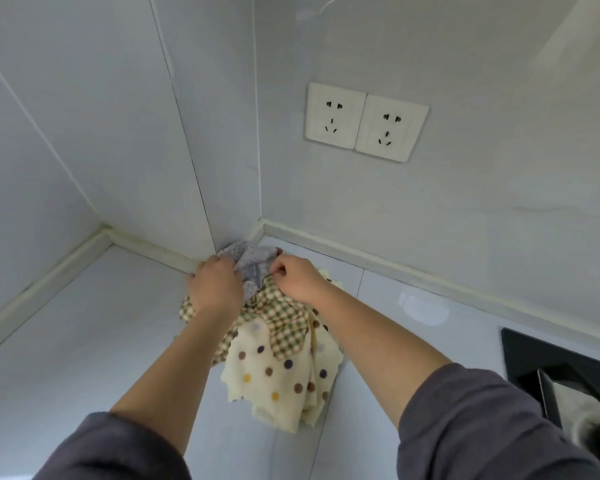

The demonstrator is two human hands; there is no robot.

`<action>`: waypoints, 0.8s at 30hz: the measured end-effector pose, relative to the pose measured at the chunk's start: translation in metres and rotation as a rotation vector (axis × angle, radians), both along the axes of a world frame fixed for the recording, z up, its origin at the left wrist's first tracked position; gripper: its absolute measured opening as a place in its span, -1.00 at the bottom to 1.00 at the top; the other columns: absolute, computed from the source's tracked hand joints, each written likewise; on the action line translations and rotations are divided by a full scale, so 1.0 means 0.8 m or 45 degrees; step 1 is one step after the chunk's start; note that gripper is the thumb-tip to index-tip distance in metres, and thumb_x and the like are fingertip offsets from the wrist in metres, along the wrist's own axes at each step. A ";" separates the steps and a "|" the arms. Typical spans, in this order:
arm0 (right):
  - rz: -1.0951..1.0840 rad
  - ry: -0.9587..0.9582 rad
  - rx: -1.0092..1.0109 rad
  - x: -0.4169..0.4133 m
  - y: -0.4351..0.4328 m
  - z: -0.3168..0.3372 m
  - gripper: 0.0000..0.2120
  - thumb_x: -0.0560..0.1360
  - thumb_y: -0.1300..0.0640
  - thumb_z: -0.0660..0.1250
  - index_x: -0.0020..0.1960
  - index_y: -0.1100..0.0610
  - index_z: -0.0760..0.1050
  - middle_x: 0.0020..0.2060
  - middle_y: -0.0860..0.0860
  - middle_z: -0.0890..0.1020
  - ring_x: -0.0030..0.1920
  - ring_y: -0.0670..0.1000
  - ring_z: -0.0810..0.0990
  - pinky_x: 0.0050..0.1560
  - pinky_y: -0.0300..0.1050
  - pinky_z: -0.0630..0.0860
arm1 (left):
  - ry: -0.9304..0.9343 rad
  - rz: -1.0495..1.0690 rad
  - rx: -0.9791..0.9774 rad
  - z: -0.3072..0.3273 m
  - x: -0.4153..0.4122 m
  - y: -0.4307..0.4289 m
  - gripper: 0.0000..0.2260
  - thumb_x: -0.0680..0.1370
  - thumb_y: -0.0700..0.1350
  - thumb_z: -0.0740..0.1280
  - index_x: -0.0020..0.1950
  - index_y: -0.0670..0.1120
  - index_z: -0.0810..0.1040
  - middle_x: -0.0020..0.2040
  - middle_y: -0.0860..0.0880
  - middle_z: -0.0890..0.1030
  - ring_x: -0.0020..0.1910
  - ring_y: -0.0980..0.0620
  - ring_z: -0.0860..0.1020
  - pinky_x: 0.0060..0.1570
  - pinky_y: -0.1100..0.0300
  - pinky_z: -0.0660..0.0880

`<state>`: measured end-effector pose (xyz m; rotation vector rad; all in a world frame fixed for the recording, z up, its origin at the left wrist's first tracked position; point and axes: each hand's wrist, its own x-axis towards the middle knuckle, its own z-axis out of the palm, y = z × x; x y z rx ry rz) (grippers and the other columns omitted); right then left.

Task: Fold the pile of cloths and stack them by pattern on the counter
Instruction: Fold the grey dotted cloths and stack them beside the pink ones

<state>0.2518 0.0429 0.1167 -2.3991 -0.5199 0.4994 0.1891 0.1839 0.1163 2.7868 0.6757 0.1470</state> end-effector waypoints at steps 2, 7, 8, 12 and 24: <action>-0.031 -0.025 0.063 -0.006 -0.014 0.011 -0.75 0.58 0.21 0.20 0.23 0.15 0.49 0.16 0.08 0.58 0.13 0.07 0.54 0.13 -0.11 0.46 | -0.215 -0.042 -0.032 0.009 0.000 -0.007 -0.81 0.58 -0.11 0.24 0.10 -0.16 0.56 0.05 -0.15 0.53 0.10 -0.19 0.45 0.09 -0.06 0.33; -0.043 -0.093 0.295 -0.025 -0.056 0.044 -0.32 0.45 0.11 0.43 0.49 0.07 0.21 0.40 0.01 0.39 0.36 -0.02 0.39 0.34 -0.10 0.35 | -0.534 -0.179 -0.661 0.076 -0.014 -0.054 -0.88 0.59 -0.15 0.24 -0.11 -0.17 0.42 -0.32 0.00 0.42 -0.33 0.03 0.41 -0.34 0.37 0.32; -0.037 -0.070 0.346 -0.032 -0.065 0.052 -0.28 0.43 0.10 0.46 0.49 0.05 0.20 0.39 -0.02 0.40 0.35 -0.06 0.39 0.33 -0.13 0.35 | -0.550 -0.189 -0.733 0.091 -0.015 -0.067 -0.88 0.59 -0.15 0.24 -0.11 -0.18 0.42 -0.33 0.00 0.41 -0.36 0.07 0.37 -0.38 0.40 0.31; -0.117 0.000 0.453 -0.061 -0.111 0.068 -0.71 0.55 0.17 0.31 0.27 0.10 0.49 0.19 0.00 0.60 0.19 -0.08 0.53 0.19 -0.18 0.43 | -0.615 -0.307 -0.835 0.136 -0.023 -0.118 -0.86 0.58 -0.14 0.27 -0.15 -0.15 0.44 -0.32 0.02 0.45 -0.35 0.13 0.39 -0.38 0.41 0.31; -0.250 0.399 0.811 -0.154 -0.286 0.058 -0.75 0.53 0.29 0.33 0.16 0.05 0.53 0.03 -0.01 0.64 0.06 -0.12 0.60 0.12 -0.18 0.51 | -0.257 -0.310 -1.305 0.106 -0.074 -0.275 -0.81 0.55 -0.15 0.31 -0.18 -0.25 0.55 -0.34 -0.12 0.49 -0.41 0.01 0.44 -0.54 0.36 0.35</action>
